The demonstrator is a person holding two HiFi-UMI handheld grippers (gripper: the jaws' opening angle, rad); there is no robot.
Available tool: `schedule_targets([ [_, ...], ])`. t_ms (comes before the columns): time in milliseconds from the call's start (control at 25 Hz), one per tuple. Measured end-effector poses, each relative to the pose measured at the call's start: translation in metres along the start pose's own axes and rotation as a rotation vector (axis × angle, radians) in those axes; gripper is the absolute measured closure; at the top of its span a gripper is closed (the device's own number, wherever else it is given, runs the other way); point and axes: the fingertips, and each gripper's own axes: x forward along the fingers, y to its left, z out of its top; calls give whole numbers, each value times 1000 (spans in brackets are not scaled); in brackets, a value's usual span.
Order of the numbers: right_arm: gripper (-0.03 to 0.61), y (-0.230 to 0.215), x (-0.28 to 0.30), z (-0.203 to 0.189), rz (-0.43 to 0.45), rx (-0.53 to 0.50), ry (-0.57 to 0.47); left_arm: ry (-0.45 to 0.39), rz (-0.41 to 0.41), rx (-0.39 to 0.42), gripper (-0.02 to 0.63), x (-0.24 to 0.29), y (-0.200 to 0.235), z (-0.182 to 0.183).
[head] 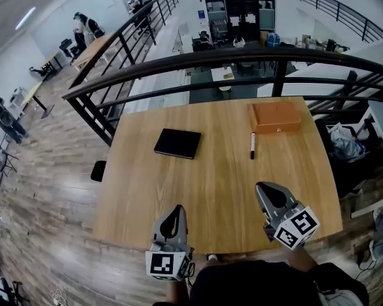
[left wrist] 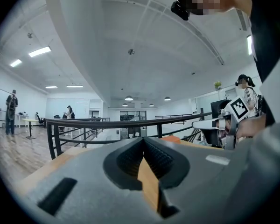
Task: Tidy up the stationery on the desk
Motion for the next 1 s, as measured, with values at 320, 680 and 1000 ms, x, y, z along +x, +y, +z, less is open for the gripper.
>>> schedule_targets([
  [320,584,13,44,-5,-11,-20,20,24,16,29,615,4,62,-10],
  [680,584,9,91,-12,-58,-11,31,41,6,71,609,31,125,-14],
  [1000,584,3,139,-26,-102,-11,63,79,-34,99,600,69,176,-23],
])
